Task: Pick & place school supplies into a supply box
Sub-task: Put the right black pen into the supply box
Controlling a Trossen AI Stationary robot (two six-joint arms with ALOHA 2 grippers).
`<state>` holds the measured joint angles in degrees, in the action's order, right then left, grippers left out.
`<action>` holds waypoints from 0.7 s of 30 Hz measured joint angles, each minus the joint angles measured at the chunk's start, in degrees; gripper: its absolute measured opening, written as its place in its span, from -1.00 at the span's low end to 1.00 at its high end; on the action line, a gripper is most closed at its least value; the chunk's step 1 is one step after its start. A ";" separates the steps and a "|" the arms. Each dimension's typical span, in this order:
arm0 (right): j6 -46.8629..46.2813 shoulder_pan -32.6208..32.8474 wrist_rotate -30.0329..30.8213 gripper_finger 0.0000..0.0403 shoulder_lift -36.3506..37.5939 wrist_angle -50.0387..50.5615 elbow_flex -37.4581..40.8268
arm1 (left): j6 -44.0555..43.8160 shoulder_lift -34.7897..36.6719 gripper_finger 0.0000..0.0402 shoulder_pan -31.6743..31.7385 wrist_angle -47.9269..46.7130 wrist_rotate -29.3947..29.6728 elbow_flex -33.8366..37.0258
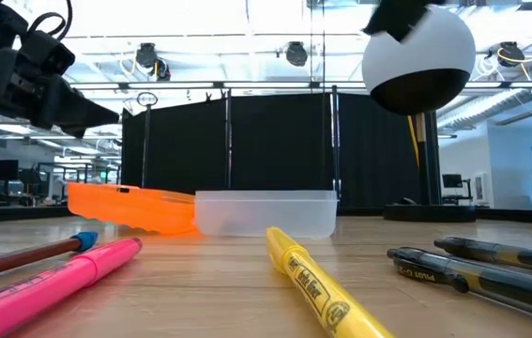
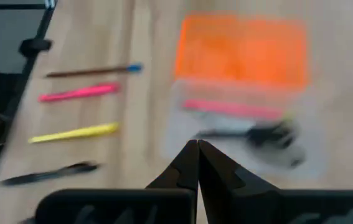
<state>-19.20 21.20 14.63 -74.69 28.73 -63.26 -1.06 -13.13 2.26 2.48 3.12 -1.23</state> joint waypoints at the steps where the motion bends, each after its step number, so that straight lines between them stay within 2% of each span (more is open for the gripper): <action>1: -3.82 1.68 -0.06 -1.00 -1.21 0.14 0.12 | -0.15 0.00 -0.85 0.00 0.25 0.01 0.00; 4: -10.57 7.42 2.23 -1.00 -6.80 0.23 -3.93 | 1.27 0.00 -0.85 0.00 0.66 -0.01 0.00; 7: -13.67 11.08 4.94 -1.00 -14.44 4.43 -15.53 | 3.13 0.00 -0.85 0.00 1.07 0.01 0.00; 12: -25.83 11.71 6.16 -1.00 -30.20 31.35 -41.70 | 1.95 0.02 -0.85 0.00 2.43 0.02 -0.07; 15: -36.74 11.03 0.61 -1.00 -38.93 49.03 -56.46 | 2.16 0.00 -0.85 0.00 2.49 -0.02 -0.07; 17: -42.94 10.89 -4.71 -1.00 -43.54 57.71 -62.90 | 2.25 0.01 -0.85 0.00 2.52 -0.01 -0.07; 19: -47.19 10.83 -8.29 -1.00 -46.61 61.45 -65.31 | 2.25 0.01 -0.85 0.00 2.56 -0.01 -0.07; 21: -50.14 10.84 -8.72 -1.00 -47.77 60.40 -64.87 | 2.25 0.00 -0.85 0.00 2.71 -0.03 -0.09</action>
<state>-69.33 32.04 5.92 -122.46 89.14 -128.13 1.19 -13.13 2.26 5.19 3.09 -1.32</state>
